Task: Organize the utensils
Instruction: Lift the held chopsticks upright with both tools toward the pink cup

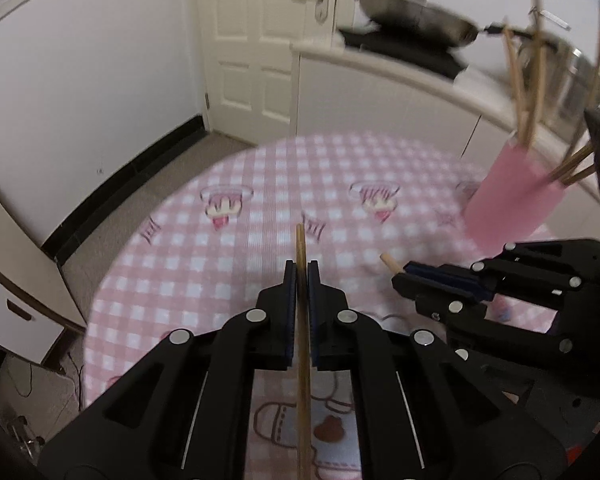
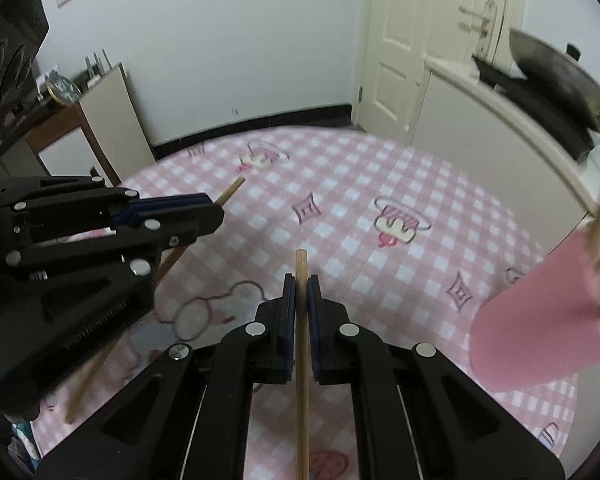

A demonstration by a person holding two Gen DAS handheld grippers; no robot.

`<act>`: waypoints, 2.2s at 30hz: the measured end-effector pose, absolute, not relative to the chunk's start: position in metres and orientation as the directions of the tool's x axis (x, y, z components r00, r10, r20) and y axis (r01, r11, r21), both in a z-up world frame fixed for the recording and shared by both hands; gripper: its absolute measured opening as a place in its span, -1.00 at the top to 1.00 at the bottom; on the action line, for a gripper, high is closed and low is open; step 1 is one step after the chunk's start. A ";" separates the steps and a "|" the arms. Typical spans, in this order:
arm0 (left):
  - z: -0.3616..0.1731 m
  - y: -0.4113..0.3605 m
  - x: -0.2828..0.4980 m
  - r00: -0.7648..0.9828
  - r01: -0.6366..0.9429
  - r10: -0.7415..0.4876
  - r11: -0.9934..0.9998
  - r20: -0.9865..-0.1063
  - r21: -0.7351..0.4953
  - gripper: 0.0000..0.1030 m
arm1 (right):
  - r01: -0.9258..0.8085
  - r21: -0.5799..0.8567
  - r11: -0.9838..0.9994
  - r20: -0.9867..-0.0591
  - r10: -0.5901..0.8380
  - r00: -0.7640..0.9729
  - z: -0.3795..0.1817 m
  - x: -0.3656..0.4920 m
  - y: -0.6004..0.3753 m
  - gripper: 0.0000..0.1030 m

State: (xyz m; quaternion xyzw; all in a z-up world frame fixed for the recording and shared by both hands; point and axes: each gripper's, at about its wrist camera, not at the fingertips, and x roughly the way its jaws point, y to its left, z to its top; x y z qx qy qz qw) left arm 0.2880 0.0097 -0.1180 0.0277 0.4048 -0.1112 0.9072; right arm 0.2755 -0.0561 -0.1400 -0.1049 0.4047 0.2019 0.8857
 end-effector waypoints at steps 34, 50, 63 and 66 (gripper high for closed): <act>-0.155 0.008 0.301 0.521 0.194 -0.117 0.981 -0.845 -0.016 0.27 | -0.406 0.017 0.914 -0.786 0.263 0.559 -0.158 0.278 -0.081 0.91; -0.180 -0.013 0.316 0.519 0.245 -0.104 0.969 -0.848 0.031 0.90 | -0.417 0.038 0.908 -0.796 0.280 0.537 -0.166 0.291 -0.074 0.92; -0.091 -0.015 0.281 0.656 0.284 -0.237 0.957 -0.716 -0.056 0.90 | -0.421 0.023 0.907 -0.713 0.310 0.629 -0.111 0.257 -0.080 0.92; -0.067 -0.017 0.267 0.688 0.297 -0.261 0.953 -0.677 -0.066 0.90 | -0.424 0.014 0.906 -0.674 0.322 0.665 -0.087 0.240 -0.082 0.92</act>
